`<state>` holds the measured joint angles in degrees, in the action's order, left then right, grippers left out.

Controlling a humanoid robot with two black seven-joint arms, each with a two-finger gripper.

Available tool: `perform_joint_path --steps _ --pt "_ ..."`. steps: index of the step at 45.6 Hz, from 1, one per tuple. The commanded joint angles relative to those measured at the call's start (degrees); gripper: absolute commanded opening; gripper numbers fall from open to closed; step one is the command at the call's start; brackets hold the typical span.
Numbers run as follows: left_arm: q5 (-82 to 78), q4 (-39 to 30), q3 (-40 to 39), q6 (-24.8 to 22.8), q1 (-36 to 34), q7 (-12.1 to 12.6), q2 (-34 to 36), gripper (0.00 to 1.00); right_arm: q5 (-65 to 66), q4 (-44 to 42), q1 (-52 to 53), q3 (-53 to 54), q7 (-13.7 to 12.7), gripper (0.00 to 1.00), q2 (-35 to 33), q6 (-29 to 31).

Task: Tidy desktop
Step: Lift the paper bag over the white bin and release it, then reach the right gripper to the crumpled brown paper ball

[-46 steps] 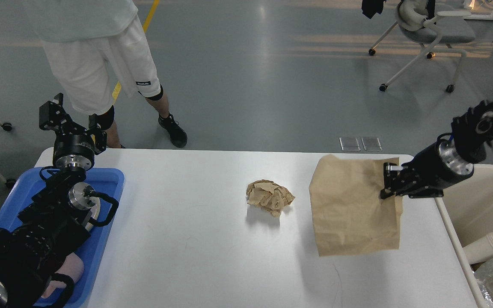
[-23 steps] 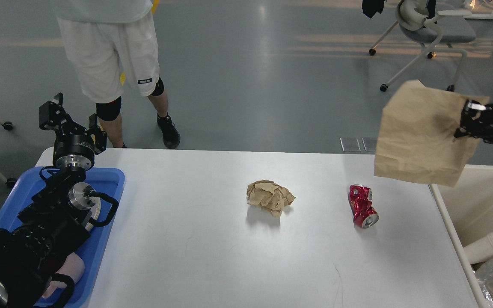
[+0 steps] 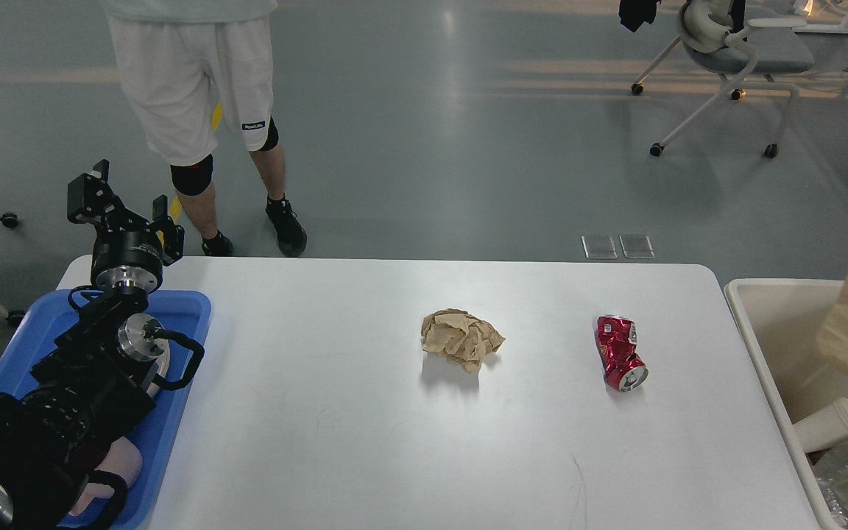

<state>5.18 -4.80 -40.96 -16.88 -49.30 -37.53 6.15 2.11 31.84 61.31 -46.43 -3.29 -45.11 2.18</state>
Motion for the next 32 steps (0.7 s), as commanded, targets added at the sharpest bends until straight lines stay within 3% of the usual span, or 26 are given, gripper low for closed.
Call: perform_joint_path --steps 1,2,3,20,32 --pt "0.0 0.1 0.0 0.0 0.0 0.0 0.0 0.96 -0.2 -3.7 -6.1 -0.2 0.0 0.64 2.7 -2.0" --pt "0.0 0.1 0.0 0.0 0.0 0.0 0.0 0.96 -0.1 -3.8 -6.7 -0.2 0.1 0.91 3.0 -2.1" --pt "0.0 0.0 0.0 0.0 0.0 0.0 0.0 0.96 -0.2 -3.8 -7.0 -0.2 0.1 1.0 3.3 -2.0" --pt "0.0 0.0 0.0 0.0 0.0 0.0 0.0 0.96 -0.1 -2.7 -5.8 -1.0 0.1 1.0 9.1 -1.7" --pt "0.0 0.1 0.0 0.0 0.0 0.0 0.0 0.96 2.7 7.4 12.1 -6.4 -0.4 1.0 15.8 -1.1"
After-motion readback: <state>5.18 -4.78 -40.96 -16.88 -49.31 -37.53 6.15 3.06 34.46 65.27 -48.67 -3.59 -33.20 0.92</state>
